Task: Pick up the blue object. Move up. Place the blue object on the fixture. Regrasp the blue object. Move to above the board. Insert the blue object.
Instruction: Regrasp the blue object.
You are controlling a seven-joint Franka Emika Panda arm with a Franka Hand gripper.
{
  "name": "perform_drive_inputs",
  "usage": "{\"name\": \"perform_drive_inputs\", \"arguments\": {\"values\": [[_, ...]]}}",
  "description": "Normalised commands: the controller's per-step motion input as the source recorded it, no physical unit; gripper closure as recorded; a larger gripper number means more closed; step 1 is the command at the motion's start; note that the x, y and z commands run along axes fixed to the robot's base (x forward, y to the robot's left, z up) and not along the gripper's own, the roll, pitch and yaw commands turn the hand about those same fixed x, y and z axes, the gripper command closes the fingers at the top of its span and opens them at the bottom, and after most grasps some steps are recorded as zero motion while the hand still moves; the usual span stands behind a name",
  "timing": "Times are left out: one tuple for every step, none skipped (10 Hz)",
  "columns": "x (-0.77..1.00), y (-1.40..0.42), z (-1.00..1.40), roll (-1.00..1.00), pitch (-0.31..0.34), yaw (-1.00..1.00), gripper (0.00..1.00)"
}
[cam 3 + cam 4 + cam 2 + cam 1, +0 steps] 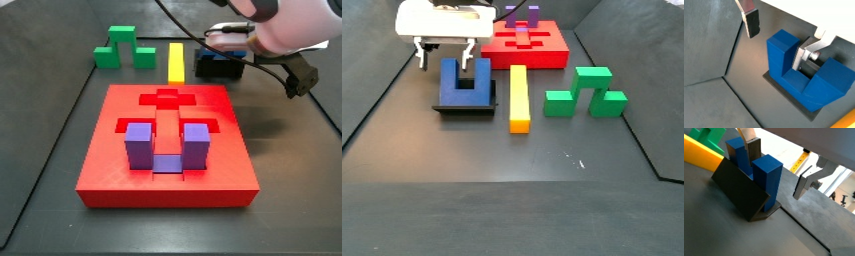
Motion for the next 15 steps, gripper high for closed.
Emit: {"name": "perform_drive_inputs", "arguments": {"values": [[-0.05,0.03,0.00,0.00,-0.060,0.09,0.00],[-0.04,0.00,0.00,0.00,0.000,0.00,0.00],[-0.01,0.01,-0.06,0.19,0.023,0.00,0.00],[0.00,0.01,-0.13,0.14,0.100,0.00,0.00],[0.00,0.05,-0.10,0.09,0.131,-0.02,0.00],[0.00,0.00,0.00,0.03,0.109,0.00,0.00],[0.00,0.00,0.00,0.00,0.000,0.00,0.00],[0.00,0.00,0.00,0.00,0.000,0.00,1.00],[0.00,0.00,0.00,0.00,0.000,0.00,1.00],[0.00,0.00,0.00,0.00,0.000,0.00,1.00],[0.00,0.00,0.00,0.00,0.000,0.00,1.00],[0.00,0.00,0.00,0.00,0.000,0.00,1.00],[0.00,0.00,0.00,0.00,0.000,0.00,1.00],[0.00,0.00,0.00,0.00,0.000,0.00,1.00],[0.00,0.00,0.00,0.00,0.000,0.00,1.00]]}}
